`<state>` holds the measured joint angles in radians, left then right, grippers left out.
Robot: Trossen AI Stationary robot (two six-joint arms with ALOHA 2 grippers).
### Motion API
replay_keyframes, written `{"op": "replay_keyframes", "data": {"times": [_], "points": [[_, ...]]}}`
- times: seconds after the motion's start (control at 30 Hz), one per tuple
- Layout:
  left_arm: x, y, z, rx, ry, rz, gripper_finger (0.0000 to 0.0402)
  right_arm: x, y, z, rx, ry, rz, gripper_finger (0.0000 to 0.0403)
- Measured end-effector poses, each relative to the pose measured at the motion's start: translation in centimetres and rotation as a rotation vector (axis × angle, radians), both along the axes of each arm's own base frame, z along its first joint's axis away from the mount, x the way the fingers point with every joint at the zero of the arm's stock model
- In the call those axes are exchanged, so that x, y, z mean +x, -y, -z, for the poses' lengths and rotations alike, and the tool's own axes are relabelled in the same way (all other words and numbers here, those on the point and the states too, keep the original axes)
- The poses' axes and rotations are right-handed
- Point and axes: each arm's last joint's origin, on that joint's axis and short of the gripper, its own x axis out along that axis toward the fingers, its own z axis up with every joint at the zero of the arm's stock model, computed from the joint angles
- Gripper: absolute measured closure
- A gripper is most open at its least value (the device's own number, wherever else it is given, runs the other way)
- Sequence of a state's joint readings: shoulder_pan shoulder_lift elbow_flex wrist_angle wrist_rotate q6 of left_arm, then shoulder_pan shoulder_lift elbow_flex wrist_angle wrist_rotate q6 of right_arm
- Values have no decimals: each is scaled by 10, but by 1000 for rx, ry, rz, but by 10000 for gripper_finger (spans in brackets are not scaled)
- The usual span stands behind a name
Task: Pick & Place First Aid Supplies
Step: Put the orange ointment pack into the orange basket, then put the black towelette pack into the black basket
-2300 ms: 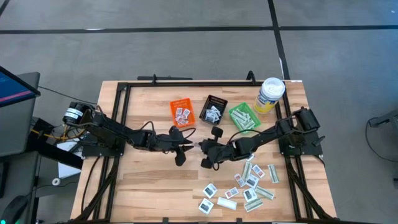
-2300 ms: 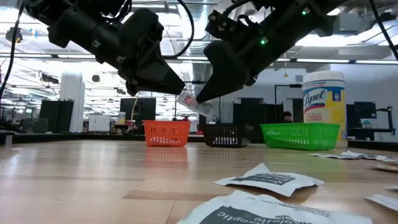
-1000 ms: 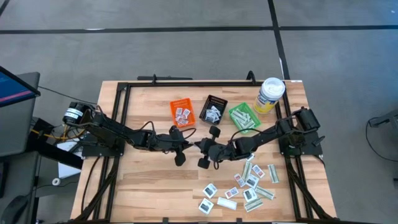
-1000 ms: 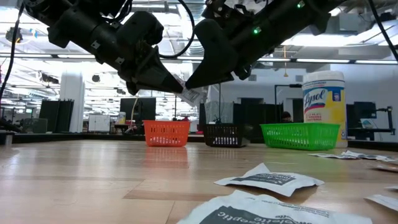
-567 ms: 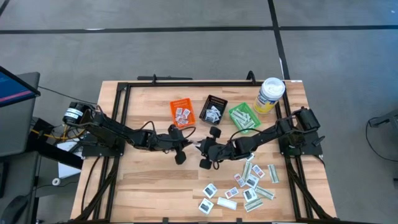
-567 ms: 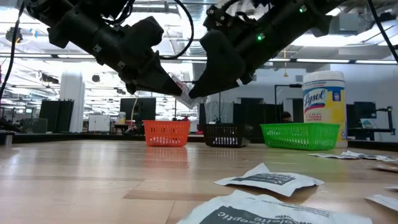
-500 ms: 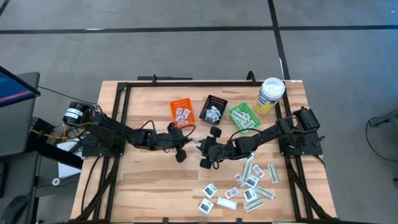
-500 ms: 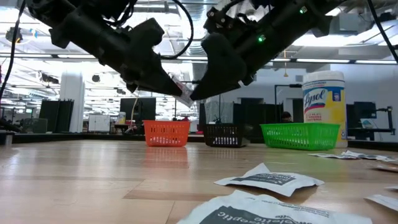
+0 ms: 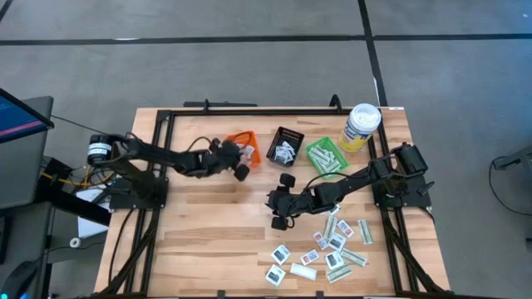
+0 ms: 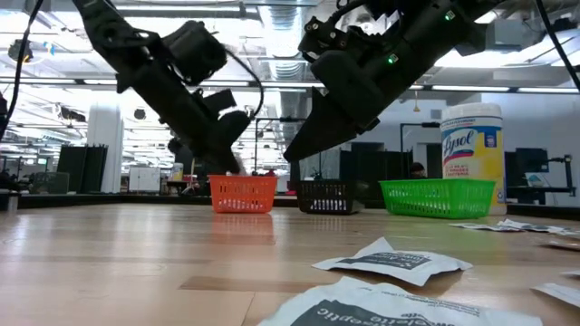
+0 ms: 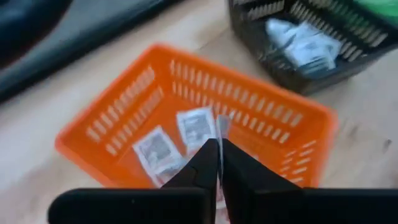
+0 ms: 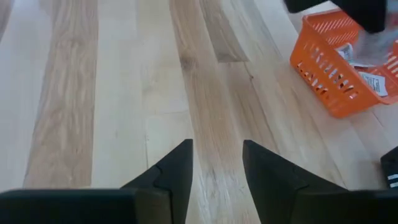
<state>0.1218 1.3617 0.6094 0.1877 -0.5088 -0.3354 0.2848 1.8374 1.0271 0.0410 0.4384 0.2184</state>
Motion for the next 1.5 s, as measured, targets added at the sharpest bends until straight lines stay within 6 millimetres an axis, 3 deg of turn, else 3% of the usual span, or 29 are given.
{"op": "replay_keyframes", "data": {"times": [0.23,0.53,0.67,0.97,1.3,1.5], "points": [[0,-11,2,-143,19,151,360,1,2,0,0,0,5,269],[-3,-16,1,6,-23,-24,332,1,5,0,3,-1,10,275],[-4,-17,1,31,-39,-25,333,1,5,0,3,-1,10,276],[5,6,-3,-40,26,183,344,1,3,0,26,-7,-15,276],[17,45,-24,52,235,360,356,1,-2,2,163,-47,-162,275],[17,51,-27,65,259,387,358,0,-4,2,191,-56,-195,274]]}}
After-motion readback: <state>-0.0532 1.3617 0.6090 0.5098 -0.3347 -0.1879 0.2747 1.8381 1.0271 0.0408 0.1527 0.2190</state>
